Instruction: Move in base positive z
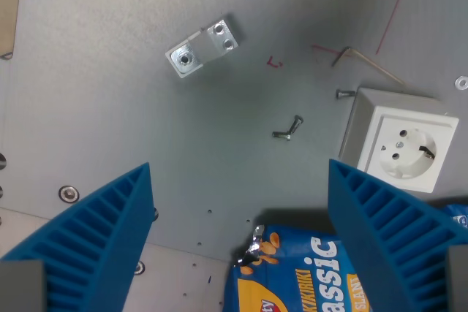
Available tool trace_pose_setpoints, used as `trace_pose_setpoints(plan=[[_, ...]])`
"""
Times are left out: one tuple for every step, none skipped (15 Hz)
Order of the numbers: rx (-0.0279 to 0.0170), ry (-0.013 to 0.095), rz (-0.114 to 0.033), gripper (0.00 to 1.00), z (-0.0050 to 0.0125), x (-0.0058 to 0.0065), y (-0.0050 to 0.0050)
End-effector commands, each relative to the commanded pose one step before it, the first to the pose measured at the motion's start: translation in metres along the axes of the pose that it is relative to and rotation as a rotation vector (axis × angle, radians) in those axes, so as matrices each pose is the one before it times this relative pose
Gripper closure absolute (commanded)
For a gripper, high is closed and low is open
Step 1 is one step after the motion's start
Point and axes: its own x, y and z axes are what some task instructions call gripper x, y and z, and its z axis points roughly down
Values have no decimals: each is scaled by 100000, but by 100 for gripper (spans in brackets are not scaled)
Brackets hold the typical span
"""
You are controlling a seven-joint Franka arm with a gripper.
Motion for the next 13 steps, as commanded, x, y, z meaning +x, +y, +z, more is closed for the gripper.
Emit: trace_pose_setpoints(plan=[[-112, 404, -17, 0, -687, -10, 8], [0, 0, 0, 0, -500, -15, 0], [0, 0, 0, 0, -500, -14, 1], [0, 0, 0, 0, -500, -11, 2], [0, 0, 0, 0, -500, -9, 2], [0, 0, 0, 0, -500, -7, 3], [0, 0, 0, 0, -500, -6, 3], [0, 0, 0, 0, -500, -4, 4], [0, 0, 0, 0, -500, -4, 4], [0, 0, 0, 0, -500, -3, 4], [0, 0, 0, 0, -500, -2, 5], [0, 0, 0, 0, -500, -1, 5], [0, 0, 0, 0, -500, 0, 5]])
